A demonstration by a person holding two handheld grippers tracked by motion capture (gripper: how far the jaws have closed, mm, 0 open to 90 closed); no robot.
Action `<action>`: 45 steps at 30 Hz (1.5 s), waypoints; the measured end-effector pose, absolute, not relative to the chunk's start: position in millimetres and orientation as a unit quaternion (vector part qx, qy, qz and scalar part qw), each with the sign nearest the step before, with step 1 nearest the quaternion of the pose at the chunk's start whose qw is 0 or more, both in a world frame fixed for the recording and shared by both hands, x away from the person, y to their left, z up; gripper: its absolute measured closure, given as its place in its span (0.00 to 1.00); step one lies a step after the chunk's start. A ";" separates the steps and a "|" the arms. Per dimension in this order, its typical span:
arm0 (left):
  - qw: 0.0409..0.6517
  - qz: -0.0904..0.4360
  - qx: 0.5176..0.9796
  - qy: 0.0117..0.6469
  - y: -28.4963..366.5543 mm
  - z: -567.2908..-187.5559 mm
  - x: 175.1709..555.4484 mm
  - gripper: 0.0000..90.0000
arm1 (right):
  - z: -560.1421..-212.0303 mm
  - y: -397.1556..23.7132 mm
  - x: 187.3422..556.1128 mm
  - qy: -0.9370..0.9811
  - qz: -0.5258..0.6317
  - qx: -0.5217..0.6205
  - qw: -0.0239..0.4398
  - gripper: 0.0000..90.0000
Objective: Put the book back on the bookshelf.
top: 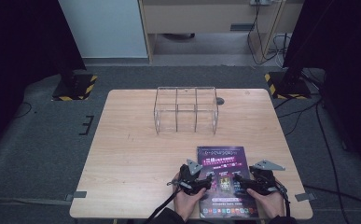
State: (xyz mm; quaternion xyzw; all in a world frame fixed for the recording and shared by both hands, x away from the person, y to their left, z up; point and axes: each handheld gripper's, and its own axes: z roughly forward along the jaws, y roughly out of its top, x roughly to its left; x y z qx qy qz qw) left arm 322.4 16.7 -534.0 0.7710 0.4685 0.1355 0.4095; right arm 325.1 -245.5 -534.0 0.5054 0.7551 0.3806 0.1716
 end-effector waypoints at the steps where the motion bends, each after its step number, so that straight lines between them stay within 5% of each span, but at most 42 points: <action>1: 0.410 0.135 0.771 0.469 15.6 -534.0 322.2 0.38 | -534.1 -245.1 324.7 0.752 0.382 0.510 0.169 0.31; 19: 0.415 0.133 0.759 0.484 13.2 -534.6 322.9 0.36 | -535.8 -241.7 322.7 0.747 0.385 0.511 0.179 0.32; 31: 0.431 0.117 0.742 0.500 19.2 -535.2 323.9 0.44 | -536.4 -239.5 321.4 0.745 0.383 0.514 0.185 0.32; 45: 0.514 0.101 0.712 0.468 27.0 -528.2 316.0 0.45 | -536.6 -240.2 321.5 0.742 0.386 0.517 0.184 0.32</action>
